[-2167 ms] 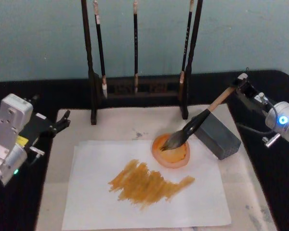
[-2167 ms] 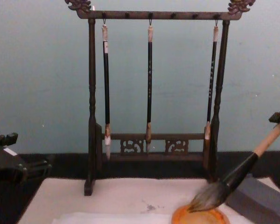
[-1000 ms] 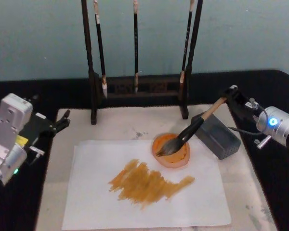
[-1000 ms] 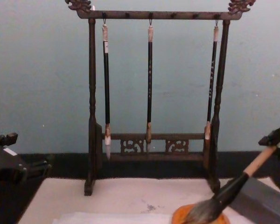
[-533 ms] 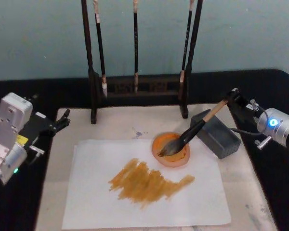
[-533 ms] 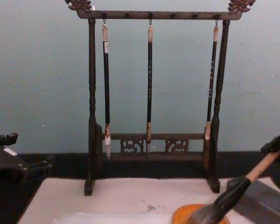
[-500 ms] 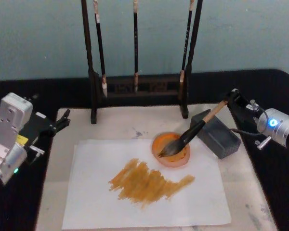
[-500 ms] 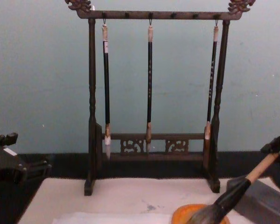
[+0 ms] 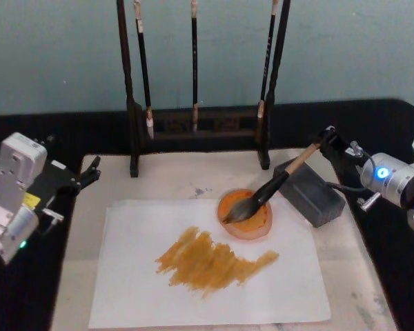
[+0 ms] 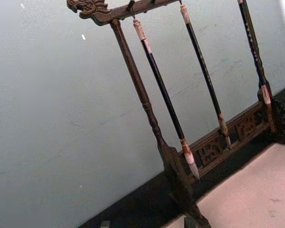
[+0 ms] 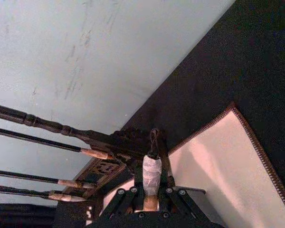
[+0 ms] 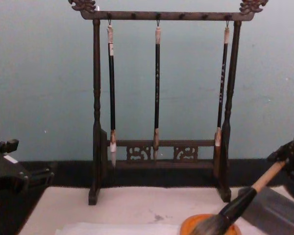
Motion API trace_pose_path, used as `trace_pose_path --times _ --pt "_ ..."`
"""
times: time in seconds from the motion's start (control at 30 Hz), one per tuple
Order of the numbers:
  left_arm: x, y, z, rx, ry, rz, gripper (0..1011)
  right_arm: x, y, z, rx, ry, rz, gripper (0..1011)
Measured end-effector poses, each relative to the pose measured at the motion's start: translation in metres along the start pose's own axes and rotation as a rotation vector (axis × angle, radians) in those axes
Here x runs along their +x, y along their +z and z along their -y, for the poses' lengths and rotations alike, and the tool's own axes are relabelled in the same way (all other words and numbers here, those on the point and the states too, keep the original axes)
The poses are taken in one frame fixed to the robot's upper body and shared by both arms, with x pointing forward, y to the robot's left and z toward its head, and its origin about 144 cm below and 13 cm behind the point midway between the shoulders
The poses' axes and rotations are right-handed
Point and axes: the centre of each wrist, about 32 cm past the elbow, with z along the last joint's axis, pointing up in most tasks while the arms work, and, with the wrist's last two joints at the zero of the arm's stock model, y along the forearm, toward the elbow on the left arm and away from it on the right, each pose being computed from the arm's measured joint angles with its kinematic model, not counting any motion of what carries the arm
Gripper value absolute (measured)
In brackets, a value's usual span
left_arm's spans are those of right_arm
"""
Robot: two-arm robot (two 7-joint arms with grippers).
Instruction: Pick up the brush from the inkstone, write on the paper, then place the brush back to its original position.
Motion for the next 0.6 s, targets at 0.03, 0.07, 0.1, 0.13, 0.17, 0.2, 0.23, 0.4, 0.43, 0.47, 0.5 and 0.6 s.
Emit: trace_pose_path --times 0.03,0.07,0.1,0.13,0.17,0.2,0.23,0.4,0.43,0.47,0.5,0.6 --pt "0.0 0.0 0.0 0.0 0.0 0.0 1010 0.0 0.0 0.0 0.0 0.0 0.0 163" --pt "0.0 0.0 0.0 0.0 0.0 0.0 1010 -0.0004 0.0003 -0.0012 0.001 0.0 0.0 163" --pt "0.0 0.0 0.0 0.0 0.0 0.0 1010 -0.0005 0.0004 -0.0017 0.002 0.0 0.0 163" --pt "0.0 0.0 0.0 0.0 0.0 0.0 1010 -0.0004 0.0008 -0.0027 0.003 -0.001 -0.001 163" --pt "0.0 0.0 0.0 0.0 0.0 0.0 1010 -0.0005 0.001 -0.0031 0.004 -0.002 -0.001 163" --pt "0.0 0.0 0.0 0.0 0.0 0.0 1010 -0.0004 0.0014 -0.0036 0.005 -0.002 -0.002 163" --pt "0.0 0.0 0.0 0.0 0.0 0.0 1009 -0.0004 0.0017 -0.0041 0.005 -0.003 -0.002 163" --pt "0.0 0.0 0.0 0.0 0.0 0.0 1010 -0.0008 0.0032 -0.0062 0.009 -0.005 -0.001 163" --pt "0.0 0.0 0.0 0.0 0.0 0.0 1010 -0.0007 0.0033 -0.0064 0.009 -0.006 -0.001 163" --pt "0.0 0.0 0.0 0.0 0.0 0.0 1010 -0.0005 0.0036 -0.0066 0.01 -0.007 0.001 163" --pt "0.0 0.0 0.0 0.0 0.0 0.0 1010 -0.0003 0.0037 -0.0067 0.011 -0.008 0.001 163" --pt "0.0 0.0 0.0 0.0 0.0 0.0 1010 0.0002 0.0039 -0.0067 0.013 -0.01 0.002 163"
